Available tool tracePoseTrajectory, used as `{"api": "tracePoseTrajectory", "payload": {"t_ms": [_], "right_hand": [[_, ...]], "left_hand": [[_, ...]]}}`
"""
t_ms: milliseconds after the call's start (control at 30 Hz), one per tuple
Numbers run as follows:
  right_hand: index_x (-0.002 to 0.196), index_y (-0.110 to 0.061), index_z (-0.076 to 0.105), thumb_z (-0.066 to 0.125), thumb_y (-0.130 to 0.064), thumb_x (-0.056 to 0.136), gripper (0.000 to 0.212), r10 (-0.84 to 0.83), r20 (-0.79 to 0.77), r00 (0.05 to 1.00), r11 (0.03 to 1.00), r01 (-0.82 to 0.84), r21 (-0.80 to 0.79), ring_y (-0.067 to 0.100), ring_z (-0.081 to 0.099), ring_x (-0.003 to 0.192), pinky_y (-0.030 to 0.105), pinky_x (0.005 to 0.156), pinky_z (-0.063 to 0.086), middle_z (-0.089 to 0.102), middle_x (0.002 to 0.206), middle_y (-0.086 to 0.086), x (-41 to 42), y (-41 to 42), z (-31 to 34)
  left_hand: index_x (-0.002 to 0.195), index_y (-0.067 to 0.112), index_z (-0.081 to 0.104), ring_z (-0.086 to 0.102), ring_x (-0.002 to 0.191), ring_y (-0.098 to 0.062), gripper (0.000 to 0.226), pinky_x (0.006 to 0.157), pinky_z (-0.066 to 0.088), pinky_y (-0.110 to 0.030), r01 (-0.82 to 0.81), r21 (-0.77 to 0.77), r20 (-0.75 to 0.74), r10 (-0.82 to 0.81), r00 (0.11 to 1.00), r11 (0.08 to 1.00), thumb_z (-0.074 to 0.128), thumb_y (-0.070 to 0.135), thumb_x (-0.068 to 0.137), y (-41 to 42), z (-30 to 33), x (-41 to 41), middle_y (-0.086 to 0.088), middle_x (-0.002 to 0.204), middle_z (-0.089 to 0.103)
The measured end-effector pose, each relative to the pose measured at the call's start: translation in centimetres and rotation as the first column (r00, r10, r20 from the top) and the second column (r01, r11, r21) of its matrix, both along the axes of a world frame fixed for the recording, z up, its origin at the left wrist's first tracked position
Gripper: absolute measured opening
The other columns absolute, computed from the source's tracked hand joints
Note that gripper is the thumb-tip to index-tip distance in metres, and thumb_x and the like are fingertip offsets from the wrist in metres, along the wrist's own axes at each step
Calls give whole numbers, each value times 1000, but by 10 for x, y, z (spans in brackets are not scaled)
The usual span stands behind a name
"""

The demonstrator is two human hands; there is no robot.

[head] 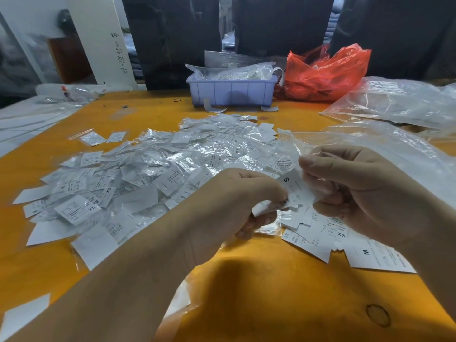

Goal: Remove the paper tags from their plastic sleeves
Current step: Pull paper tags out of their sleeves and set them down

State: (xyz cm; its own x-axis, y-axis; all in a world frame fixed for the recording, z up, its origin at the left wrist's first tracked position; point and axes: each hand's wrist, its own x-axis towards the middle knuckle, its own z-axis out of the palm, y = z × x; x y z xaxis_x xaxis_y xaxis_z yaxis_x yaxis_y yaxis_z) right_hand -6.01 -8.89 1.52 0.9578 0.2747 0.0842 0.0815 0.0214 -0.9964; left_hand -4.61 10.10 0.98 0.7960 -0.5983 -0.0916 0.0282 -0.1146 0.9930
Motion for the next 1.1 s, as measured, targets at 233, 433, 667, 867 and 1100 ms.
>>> {"api": "tracePoseTrajectory", "payload": {"t_ms": [233, 433, 667, 867, 1100], "right_hand": [[50, -22, 60, 69, -32, 71, 25, 0, 11, 1000, 1000, 0, 14, 13, 21, 47, 18, 38, 24, 33, 52, -1, 1, -3, 0], [48, -19, 58, 69, -34, 71, 29, -15, 4, 1000, 1000, 15, 13, 12, 23, 43, 18, 40, 25, 36, 49, 0, 1, -3, 0], [48, -16, 56, 69, -33, 71, 31, -18, -19, 1000, 999, 19, 41, 10, 24, 41, 17, 38, 24, 37, 47, -1, 2, -5, 0], [48, -16, 56, 69, -32, 71, 30, -22, -29, 999, 1000, 22, -1, 12, 20, 43, 18, 40, 20, 34, 49, 1, 2, -4, 0], [49, -18, 54, 68, -30, 73, 31, 13, -42, 999, 1000, -14, -24, 12, 20, 44, 20, 40, 19, 34, 51, 1, 2, -3, -2]], "left_hand": [[56, 15, 62, 29, 39, -12, 18, 41, 23, -19, 4, 43, -30, -2, 1000, 999, 58, 23, 72, 1, 2, -1, 4, 42, 43], [50, 18, 59, 39, 32, -4, 33, 40, 24, -17, 46, 59, -67, -42, 997, 997, 60, 11, 82, -1, 4, -4, 6, 38, 48], [56, 12, 60, 40, 29, -3, 26, 41, 22, -13, 13, 62, -82, -7, 997, 998, 62, 9, 82, 0, 8, -4, 6, 36, 50], [48, 20, 63, 42, 30, -2, 22, 41, 24, -14, 1, 31, -64, 1, 998, 1000, 60, 20, 70, -1, 9, -5, 7, 37, 51], [50, 18, 61, 46, 30, -2, 19, 42, 21, -17, -27, 37, -56, 29, 998, 999, 60, 21, 68, -1, 7, -4, 9, 38, 50]]}}
